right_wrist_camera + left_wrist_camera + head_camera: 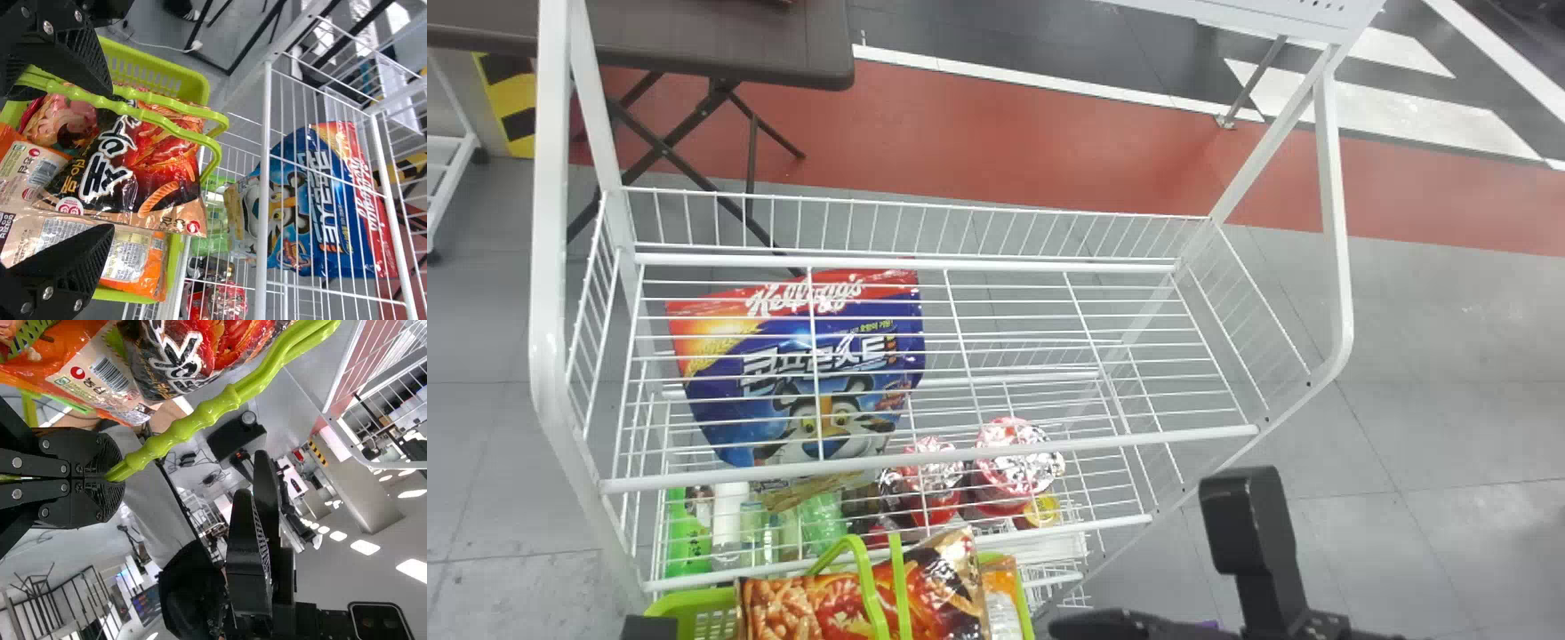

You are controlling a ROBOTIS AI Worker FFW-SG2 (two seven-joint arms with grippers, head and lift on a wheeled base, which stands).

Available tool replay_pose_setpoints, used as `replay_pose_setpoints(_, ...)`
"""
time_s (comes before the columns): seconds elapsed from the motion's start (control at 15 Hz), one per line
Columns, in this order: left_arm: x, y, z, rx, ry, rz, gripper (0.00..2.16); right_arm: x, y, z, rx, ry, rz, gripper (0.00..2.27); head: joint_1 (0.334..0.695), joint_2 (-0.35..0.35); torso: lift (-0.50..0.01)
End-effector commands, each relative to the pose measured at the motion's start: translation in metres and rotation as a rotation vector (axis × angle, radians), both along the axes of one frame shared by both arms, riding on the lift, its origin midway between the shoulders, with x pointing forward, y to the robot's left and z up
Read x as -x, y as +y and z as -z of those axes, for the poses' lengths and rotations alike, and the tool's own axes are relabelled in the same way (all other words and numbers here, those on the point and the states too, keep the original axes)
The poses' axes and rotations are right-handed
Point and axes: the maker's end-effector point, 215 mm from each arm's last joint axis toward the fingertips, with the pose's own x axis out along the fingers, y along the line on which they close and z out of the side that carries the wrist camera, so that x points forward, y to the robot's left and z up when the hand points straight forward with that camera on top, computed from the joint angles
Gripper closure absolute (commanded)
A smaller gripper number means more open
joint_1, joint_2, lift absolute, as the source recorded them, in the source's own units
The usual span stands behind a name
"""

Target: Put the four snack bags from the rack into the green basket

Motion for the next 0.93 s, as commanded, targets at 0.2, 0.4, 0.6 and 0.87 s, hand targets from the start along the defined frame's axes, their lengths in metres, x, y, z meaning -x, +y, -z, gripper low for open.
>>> replay_pose_setpoints(0.2,0.002,0.0,0.005,-0.004,-0.001,-0.001,2.13,-0.146,-0.021,-0.099,0.018,-0.764,0.141,0.1,0.695,-0.35,-0.006)
replay_pose_setpoints(0.4,0.001,-0.001,0.005,-0.002,-0.007,-0.004,2.13,-0.177,-0.031,-0.151,0.052,-1.029,0.223,0.11,0.695,-0.35,-0.006)
replay_pose_setpoints(0.6,-0.001,-0.001,0.008,-0.01,-0.006,-0.007,2.13,-0.184,-0.03,-0.156,0.095,-1.122,0.264,0.11,0.695,-0.35,-0.006)
replay_pose_setpoints(0.87,-0.002,-0.003,0.008,-0.013,-0.013,0.0,2.13,-0.19,-0.03,-0.137,0.1,-1.098,0.299,0.11,0.695,-0.35,-0.006)
